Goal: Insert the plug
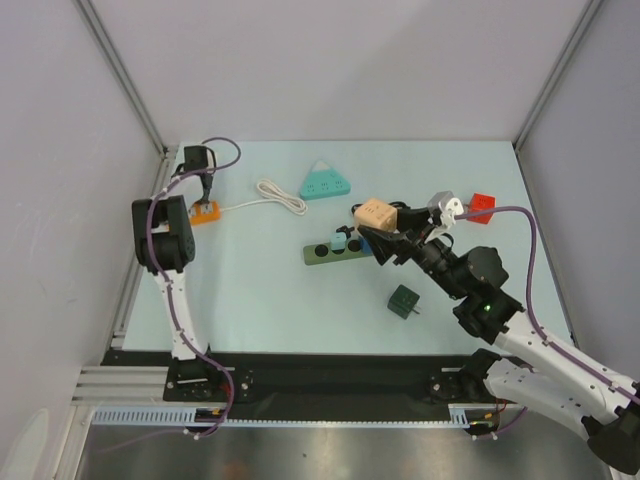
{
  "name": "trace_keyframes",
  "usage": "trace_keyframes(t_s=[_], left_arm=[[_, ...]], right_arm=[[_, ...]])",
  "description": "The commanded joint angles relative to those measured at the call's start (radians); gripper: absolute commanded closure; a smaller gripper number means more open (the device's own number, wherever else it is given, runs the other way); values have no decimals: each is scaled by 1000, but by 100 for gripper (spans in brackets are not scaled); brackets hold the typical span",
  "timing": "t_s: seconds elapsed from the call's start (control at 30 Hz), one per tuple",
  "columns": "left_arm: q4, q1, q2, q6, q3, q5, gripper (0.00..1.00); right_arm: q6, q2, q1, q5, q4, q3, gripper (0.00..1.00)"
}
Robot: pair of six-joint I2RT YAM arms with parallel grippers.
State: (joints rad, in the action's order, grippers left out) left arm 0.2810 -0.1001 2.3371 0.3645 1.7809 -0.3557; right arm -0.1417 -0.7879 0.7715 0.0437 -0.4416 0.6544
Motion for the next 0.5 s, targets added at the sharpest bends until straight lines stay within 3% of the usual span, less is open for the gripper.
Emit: trace_keyframes(t_s=[0.0, 0.2, 0.3, 0.47], left_arm=[[89, 10, -175, -35, -185, 43, 100], [87, 22, -453, -91, -501, 40, 100], [110, 28, -582, -143, -607, 130, 100], [124, 91, -728, -228, -764, 158, 100]], right_arm=[[-10, 29, 11, 19, -25, 28, 100], [-21, 42, 22, 18, 38, 56, 100], [-59, 42, 23, 30, 93, 68, 100], [-168, 90, 37, 45, 147, 57, 100]])
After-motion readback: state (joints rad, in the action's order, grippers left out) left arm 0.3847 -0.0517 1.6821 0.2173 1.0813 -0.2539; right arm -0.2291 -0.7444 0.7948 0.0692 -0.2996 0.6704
